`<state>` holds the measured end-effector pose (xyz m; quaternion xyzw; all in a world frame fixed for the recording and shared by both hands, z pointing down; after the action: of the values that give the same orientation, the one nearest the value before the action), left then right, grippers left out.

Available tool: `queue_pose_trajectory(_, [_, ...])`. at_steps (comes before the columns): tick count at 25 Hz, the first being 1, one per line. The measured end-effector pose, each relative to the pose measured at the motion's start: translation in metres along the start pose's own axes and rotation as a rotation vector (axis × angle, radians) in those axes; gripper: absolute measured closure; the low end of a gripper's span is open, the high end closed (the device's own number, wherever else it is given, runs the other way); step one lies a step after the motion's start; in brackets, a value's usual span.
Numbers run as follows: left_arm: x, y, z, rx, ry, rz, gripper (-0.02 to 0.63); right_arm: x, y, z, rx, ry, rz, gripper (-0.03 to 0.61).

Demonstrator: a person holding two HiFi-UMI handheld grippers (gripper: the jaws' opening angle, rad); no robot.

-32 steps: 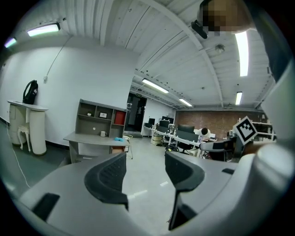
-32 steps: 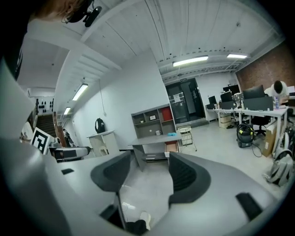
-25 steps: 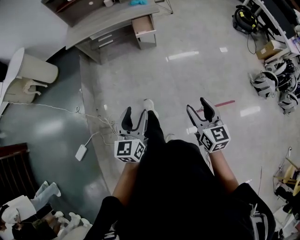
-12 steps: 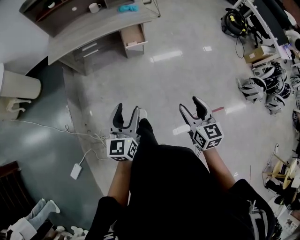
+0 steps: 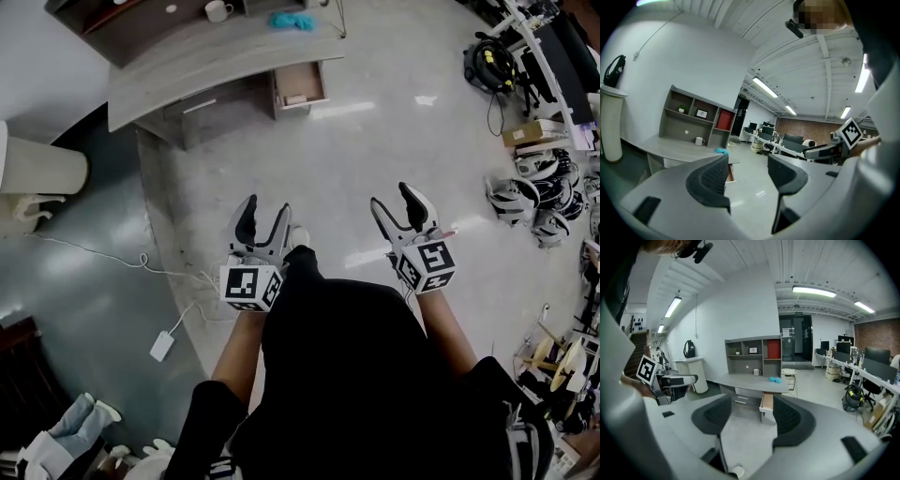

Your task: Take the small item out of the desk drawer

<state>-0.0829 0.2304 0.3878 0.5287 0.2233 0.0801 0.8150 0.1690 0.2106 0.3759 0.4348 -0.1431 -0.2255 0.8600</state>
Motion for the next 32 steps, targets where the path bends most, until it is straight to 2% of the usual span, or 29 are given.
queue_pose_trajectory(5, [-0.033, -0.012, 0.016, 0.013, 0.032, 0.0, 0.373, -0.018, -0.024, 0.043, -0.011, -0.018, -0.031, 0.314])
queue_pose_trajectory(9, [-0.049, -0.026, 0.022, 0.045, 0.021, -0.025, 0.373, -0.024, -0.039, 0.064, -0.027, -0.039, -0.04, 0.313])
queue_pose_trajectory(14, [-0.072, -0.032, 0.026, 0.057, 0.003, -0.046, 0.373, -0.037, -0.056, 0.087, -0.058, -0.078, -0.118, 0.302])
queue_pose_trajectory(19, [-0.084, -0.03, 0.03, 0.082, -0.021, -0.084, 0.373, -0.033, -0.056, 0.103, -0.079, -0.114, -0.123, 0.301])
queue_pose_trajectory(22, [-0.086, -0.033, 0.03, 0.111, -0.05, -0.11, 0.373, -0.027, -0.061, 0.117, -0.076, -0.15, -0.11, 0.301])
queue_pose_trajectory(26, [-0.091, -0.036, 0.047, 0.107, -0.112, -0.122, 0.373, -0.012, -0.075, 0.151, -0.074, -0.221, -0.136, 0.301])
queue_pose_trajectory(32, [-0.122, -0.065, 0.107, 0.108, -0.216, -0.146, 0.373, 0.022, -0.111, 0.232, -0.081, -0.339, -0.174, 0.301])
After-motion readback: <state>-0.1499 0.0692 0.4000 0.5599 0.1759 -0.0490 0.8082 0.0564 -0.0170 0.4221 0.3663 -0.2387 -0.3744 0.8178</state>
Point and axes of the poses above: the fingertips, and each gripper's own axes: z forward along the fingers, x to its right, y out of its underside, the point moved 4 cm from there along -z, backward along the fingers, and after that the axes turned 8 degrees about -x, right-handed, at the moved point
